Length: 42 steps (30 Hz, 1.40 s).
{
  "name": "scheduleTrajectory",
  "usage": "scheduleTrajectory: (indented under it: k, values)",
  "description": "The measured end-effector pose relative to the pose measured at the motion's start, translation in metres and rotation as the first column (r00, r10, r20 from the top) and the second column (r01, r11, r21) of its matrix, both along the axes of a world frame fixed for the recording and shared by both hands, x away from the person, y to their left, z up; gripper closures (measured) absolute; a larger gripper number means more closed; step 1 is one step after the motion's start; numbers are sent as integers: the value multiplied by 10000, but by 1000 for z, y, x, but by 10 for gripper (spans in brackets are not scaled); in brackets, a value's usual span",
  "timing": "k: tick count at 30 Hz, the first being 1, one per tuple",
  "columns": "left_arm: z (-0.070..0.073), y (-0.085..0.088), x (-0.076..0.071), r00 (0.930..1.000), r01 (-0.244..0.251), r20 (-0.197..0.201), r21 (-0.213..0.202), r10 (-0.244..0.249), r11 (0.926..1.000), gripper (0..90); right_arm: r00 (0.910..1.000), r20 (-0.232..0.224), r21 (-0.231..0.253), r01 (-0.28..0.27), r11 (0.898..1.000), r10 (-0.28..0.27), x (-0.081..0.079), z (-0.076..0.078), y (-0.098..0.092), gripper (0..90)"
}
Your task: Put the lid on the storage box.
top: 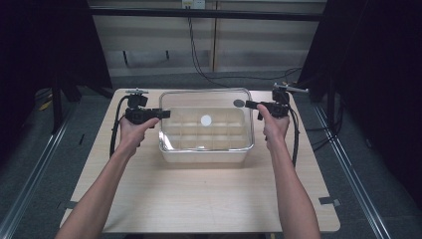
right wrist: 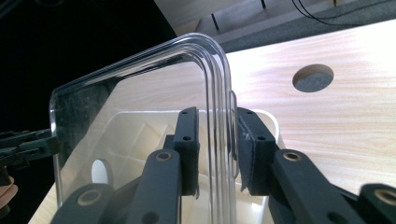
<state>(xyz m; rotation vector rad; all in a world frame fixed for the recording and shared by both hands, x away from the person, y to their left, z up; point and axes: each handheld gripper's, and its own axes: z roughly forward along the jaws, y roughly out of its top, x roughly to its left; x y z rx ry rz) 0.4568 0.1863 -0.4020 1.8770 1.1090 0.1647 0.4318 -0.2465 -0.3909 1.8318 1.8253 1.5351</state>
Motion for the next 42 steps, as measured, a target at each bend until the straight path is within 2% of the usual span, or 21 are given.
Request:
scheduleTrajectory:
  k: [12,18,19,21,22,23,26,29,32,39,42]
  values:
    - [-18,-3,11,9985,-191,-520,-147,183,9997,534,9976,-634,8,288,9996,-287,16,-24,0,704]
    - [-28,-3,14,9964,-193,-829,-215,175,9996,505,9947,-971,262,379,9989,-352,19,-42,-4,695]
    - [-31,-3,14,9953,-194,-951,-219,172,9996,496,9937,-1047,189,421,9989,-399,20,-45,-4,691]
    - [-32,-2,13,9958,-184,-900,-225,163,9996,501,9935,-1064,54,415,9991,-407,20,-46,-3,685]
    - [-33,2,13,9948,-190,-1005,-243,165,9995,503,9915,-1254,-182,313,9993,-334,20,-50,-2,675]
    - [-33,3,13,9946,-164,-1029,-182,144,9997,504,9911,-1297,-178,273,9995,-294,20,-50,-1,675]
    - [-35,5,12,9939,-226,-1078,-120,212,9997,510,9904,-1371,-149,135,9998,-155,19,-55,2,675]
    - [-37,7,10,9939,-205,-1085,-264,175,9994,516,9907,-1349,-8,160,9999,-159,17,-59,2,676]
    - [-38,7,10,9936,-169,-1123,-201,145,9997,516,9905,-1363,-51,172,9998,-177,16,-58,2,676]
    - [-44,10,10,9907,-190,-1356,-501,120,9986,514,9891,-1465,-215,95,9997,-125,16,-62,4,659]
    - [-43,10,9,9909,-157,-1344,-409,101,9990,514,9899,-1415,-198,95,9998,-122,15,-64,4,657]
